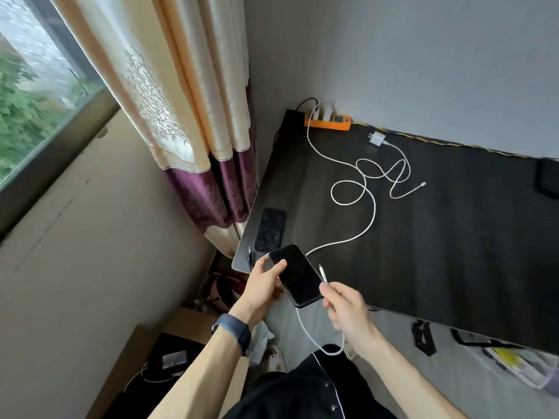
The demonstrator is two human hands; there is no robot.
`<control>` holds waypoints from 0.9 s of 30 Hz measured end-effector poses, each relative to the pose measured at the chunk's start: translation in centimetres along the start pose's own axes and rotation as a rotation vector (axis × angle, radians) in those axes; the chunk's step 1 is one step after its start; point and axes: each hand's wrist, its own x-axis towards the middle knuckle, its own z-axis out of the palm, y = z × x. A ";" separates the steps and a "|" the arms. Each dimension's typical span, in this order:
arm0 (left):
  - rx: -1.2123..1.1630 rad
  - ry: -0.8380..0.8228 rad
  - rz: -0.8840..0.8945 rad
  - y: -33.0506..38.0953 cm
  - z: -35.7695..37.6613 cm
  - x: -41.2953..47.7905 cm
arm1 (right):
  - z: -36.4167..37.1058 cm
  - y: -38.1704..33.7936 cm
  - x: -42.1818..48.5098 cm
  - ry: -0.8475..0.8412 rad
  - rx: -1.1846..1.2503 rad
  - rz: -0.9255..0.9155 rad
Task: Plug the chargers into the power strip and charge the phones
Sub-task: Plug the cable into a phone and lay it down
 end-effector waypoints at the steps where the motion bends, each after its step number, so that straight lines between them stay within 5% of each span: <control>1: 0.047 0.018 0.022 0.1 0.2 0.1 | -0.1 -0.2 -0.2 -0.012 0.022 0.011; 5: 0.045 0.061 0.019 0.3 1.5 0.0 | -0.4 -0.9 -0.8 0.001 0.003 -0.016; 12: -0.375 0.103 -0.192 0.9 1.8 0.3 | -0.9 -1.2 -2.5 -0.004 -0.013 -0.184; 27: -0.484 -0.015 -0.222 1.4 1.6 -0.7 | 0.4 -1.6 -4.4 0.163 -0.245 -0.391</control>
